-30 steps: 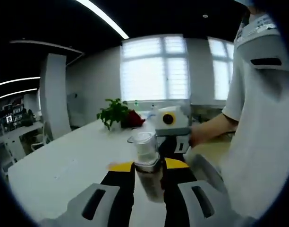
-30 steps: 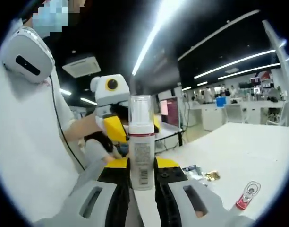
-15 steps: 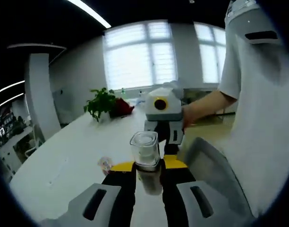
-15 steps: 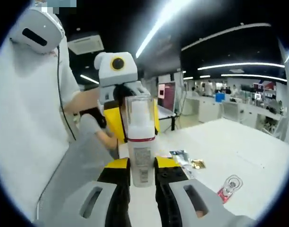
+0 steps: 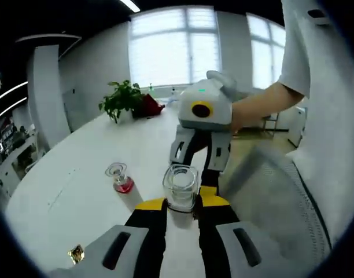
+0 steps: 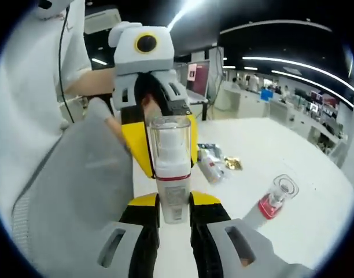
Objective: Arrange the skincare products in the storage area until every visible bottle or jar stands upright without overlapping.
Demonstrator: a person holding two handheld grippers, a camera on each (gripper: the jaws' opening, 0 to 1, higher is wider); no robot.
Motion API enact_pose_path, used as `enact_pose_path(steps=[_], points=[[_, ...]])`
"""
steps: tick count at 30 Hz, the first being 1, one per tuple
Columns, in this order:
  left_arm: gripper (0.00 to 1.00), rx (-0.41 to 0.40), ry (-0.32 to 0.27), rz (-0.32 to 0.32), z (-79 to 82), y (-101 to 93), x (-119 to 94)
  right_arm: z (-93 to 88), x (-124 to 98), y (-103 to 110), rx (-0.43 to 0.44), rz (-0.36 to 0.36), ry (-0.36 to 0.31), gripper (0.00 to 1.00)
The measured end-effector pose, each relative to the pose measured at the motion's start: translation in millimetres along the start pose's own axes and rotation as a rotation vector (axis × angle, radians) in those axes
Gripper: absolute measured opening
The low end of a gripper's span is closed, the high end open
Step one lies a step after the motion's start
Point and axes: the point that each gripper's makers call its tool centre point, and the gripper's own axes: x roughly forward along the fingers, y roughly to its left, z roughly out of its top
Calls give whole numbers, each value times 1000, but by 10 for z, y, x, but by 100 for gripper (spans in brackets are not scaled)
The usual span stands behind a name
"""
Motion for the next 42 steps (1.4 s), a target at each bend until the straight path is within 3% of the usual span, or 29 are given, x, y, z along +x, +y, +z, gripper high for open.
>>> enact_pose_path(steps=[10,17,23,33,42], points=[[17,-33,90,-8,-452,89,415,-532,158,-103,31,-15,54,19],[17,-39,141,-6,-647,140,636,-868,247,-191,48,-55,102,19],[17,-25,178,-7,-750,197,762,-988,279,-239,53,-60,122,19],[17,-22,134,16,-673,372,846,-1011,238,-456,92,-92,84,20],[17,-8,122,26,-677,536,924,-1027,229,-647,97,-75,66,20]])
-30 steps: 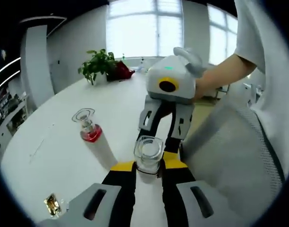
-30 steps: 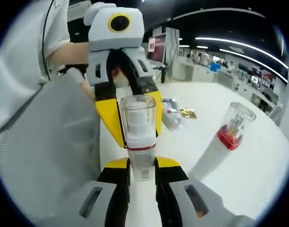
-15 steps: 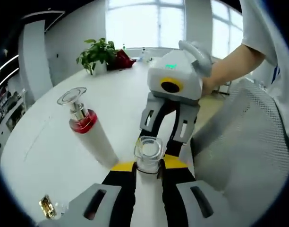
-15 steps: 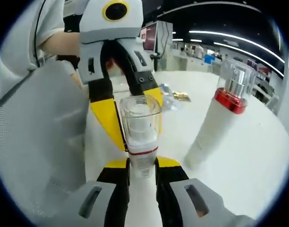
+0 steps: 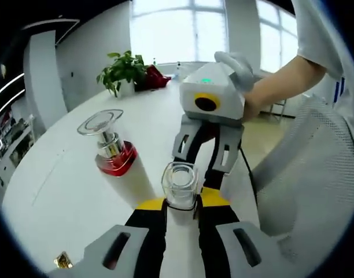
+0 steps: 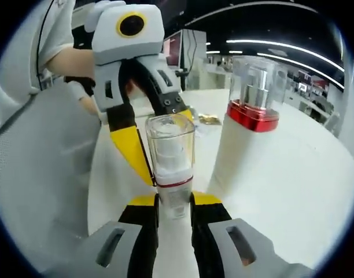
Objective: Arrange the skincare products in the storage area until every visible bottle or jar stands upright without overlapping.
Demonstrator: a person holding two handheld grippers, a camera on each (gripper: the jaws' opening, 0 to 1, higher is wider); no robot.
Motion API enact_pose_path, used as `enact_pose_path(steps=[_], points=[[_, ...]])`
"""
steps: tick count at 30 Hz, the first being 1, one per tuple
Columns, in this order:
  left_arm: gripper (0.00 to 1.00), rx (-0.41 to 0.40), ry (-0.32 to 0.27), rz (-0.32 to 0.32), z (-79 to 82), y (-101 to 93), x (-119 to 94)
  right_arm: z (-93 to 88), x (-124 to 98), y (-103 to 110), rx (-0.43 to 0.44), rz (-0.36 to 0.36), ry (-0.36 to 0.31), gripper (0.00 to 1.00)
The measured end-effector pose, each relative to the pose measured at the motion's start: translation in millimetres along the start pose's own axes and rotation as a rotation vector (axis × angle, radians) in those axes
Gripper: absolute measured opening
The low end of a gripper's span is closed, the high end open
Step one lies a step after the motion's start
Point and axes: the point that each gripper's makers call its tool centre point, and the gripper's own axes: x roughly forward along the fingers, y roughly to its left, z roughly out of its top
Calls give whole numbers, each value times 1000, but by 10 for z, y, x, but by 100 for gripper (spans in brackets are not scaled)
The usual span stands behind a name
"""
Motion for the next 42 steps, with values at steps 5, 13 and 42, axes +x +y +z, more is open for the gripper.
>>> enact_pose_path(steps=[5,13,42], points=[[17,-6,-14,1,10,67,41,-9,1,-63,-16,-5,8,20],[17,-5,-20,5,17,125,72,-10,12,-114,-9,-17,8,20],[16,-54,-6,52,-9,211,63,-185,6,-199,23,-62,56,24]])
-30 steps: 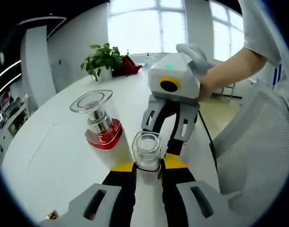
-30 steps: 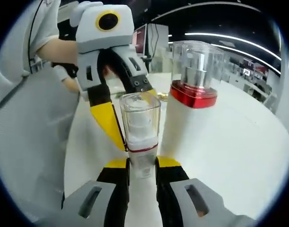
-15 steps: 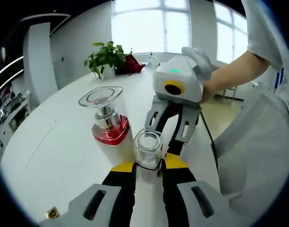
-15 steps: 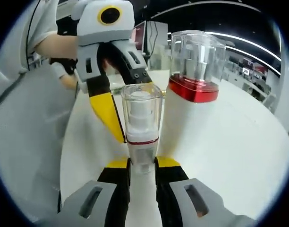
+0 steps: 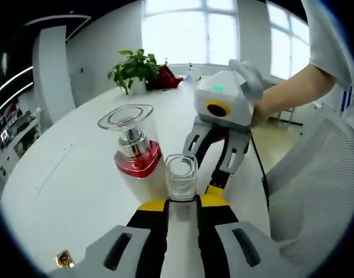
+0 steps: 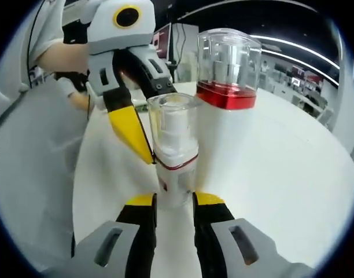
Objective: Arrange the skincare products in the storage area until every visible bottle or jar stands upright without overlapping.
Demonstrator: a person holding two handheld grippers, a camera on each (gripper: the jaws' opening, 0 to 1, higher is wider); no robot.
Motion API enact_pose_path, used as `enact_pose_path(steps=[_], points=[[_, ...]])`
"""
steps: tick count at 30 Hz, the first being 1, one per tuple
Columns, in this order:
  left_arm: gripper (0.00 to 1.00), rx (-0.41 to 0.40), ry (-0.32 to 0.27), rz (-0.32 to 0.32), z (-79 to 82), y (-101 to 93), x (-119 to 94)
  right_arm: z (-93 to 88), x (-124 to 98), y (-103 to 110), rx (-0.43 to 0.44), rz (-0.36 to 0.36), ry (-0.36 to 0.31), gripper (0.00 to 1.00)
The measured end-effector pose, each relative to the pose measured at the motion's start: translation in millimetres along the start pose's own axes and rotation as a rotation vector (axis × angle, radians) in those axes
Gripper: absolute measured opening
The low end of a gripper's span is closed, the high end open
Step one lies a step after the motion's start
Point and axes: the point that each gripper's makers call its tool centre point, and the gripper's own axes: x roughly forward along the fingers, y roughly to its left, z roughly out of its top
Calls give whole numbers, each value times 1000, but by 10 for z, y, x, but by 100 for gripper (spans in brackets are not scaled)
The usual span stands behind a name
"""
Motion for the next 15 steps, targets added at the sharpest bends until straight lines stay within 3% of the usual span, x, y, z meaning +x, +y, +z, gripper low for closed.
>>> enact_pose_path(steps=[15], points=[[16,31,21,-3,-65,3,-36,22,-16,94,14,-23,11,24]])
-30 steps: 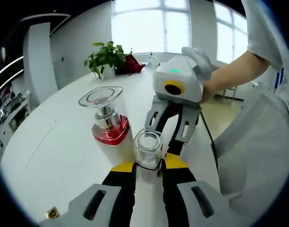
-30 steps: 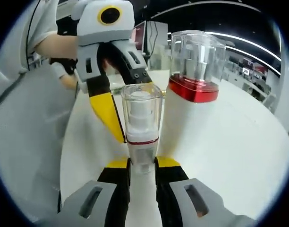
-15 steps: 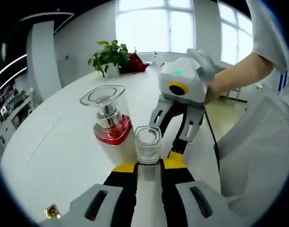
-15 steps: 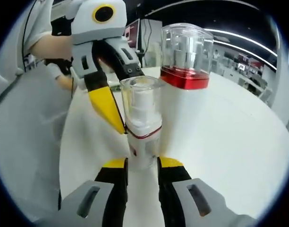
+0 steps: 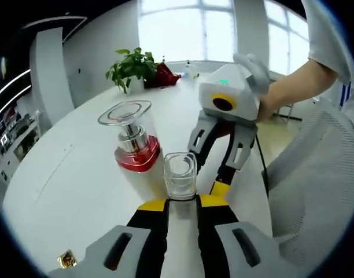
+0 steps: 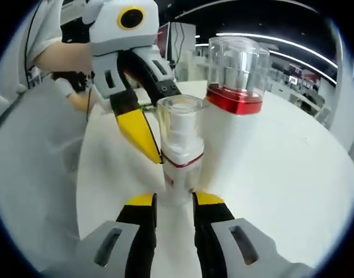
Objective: Arrange the skincare products in the storage area until every visible bottle or jar stands upright without overlapping.
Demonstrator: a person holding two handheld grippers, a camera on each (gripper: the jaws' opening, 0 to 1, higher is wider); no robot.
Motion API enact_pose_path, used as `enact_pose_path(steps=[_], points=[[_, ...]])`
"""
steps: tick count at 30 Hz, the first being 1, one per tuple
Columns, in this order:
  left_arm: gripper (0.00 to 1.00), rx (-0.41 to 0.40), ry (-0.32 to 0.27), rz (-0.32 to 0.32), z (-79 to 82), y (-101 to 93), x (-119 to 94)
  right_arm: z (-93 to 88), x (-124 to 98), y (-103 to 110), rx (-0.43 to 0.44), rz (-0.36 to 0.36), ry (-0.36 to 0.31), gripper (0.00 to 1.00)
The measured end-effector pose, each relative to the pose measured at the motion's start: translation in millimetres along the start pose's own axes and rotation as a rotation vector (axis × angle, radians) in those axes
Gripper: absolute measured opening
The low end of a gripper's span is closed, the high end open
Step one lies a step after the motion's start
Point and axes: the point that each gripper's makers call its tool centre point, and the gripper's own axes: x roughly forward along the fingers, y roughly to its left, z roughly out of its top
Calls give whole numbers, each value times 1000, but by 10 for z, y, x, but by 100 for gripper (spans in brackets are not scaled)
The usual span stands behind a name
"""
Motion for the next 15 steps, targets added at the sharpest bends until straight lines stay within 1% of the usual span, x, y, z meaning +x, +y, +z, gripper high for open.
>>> enact_pose_path(steps=[4,15], points=[[16,14,9,-2,-25,7,11,9,-18,21,12,-5,-1,24],[16,45,7,-39,-36,-13,7,64,-73,104,24,-21,-4,24]])
